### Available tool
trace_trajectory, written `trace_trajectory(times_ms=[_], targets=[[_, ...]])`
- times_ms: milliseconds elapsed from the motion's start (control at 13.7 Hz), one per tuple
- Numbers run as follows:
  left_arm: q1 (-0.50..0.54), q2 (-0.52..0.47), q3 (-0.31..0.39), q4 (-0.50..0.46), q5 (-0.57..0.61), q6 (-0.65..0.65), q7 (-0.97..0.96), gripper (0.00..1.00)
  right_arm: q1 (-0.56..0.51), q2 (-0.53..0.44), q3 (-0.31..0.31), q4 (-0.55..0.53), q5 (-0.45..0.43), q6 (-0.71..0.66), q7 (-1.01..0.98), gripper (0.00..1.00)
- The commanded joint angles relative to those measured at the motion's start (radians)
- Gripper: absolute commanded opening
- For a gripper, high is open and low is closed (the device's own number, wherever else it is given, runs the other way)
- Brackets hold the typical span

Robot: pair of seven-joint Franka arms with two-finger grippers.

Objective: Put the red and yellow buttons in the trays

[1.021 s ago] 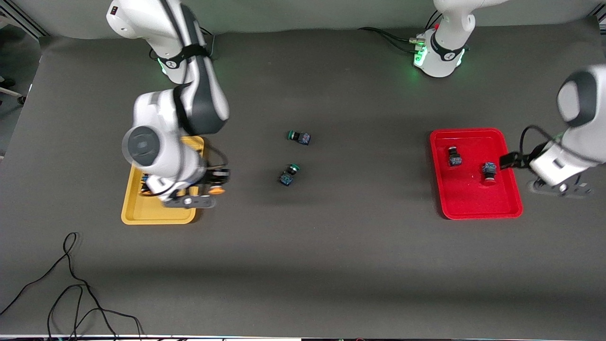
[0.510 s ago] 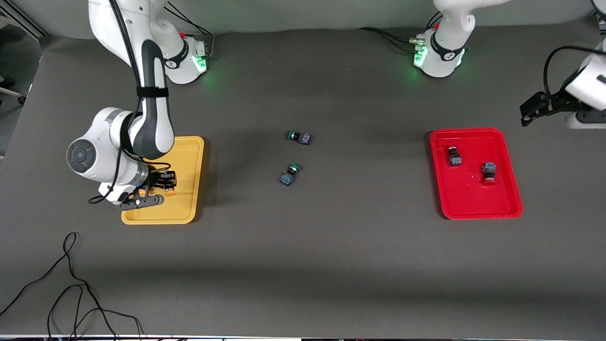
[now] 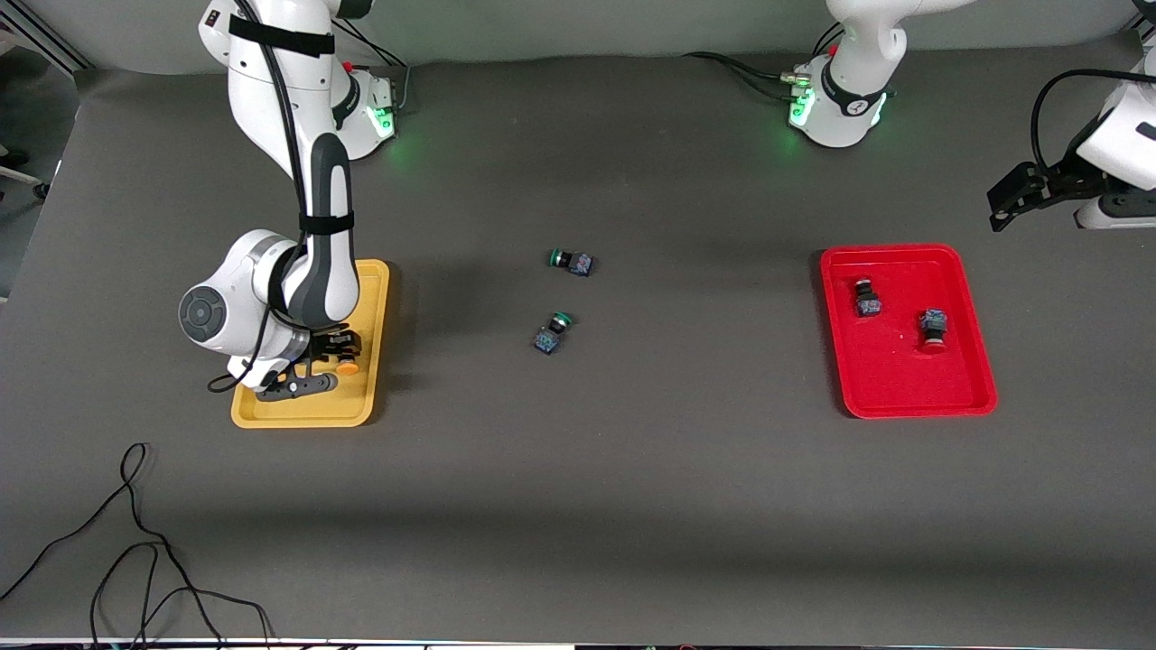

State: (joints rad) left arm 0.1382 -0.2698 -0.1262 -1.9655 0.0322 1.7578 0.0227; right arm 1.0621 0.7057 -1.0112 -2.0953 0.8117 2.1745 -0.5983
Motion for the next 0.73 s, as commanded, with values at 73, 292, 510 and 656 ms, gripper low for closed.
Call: trace_trajectory(times_ms=[73, 292, 510, 656], targets=[[-0.019, -0.023, -0.006, -0.001, -0.008, -0.029, -0.024, 1.00, 0.024, -0.058, -0.062, 0.049, -0.014, -0.073, 0.066, 1.00], [-0.023, -0.020, -0.012, 0.011, -0.008, -0.026, -0.024, 1.00, 0.093, -0.064, -0.212, 0.191, -0.097, -0.292, 0.130, 1.00], [-0.025, -0.020, -0.018, 0.013, -0.008, -0.032, -0.024, 1.00, 0.148, -0.065, -0.328, 0.306, -0.141, -0.464, 0.176, 1.00], [-0.025, -0.009, -0.018, 0.017, -0.008, -0.015, -0.024, 1.00, 0.150, -0.068, -0.365, 0.356, -0.158, -0.514, 0.178, 1.00]])
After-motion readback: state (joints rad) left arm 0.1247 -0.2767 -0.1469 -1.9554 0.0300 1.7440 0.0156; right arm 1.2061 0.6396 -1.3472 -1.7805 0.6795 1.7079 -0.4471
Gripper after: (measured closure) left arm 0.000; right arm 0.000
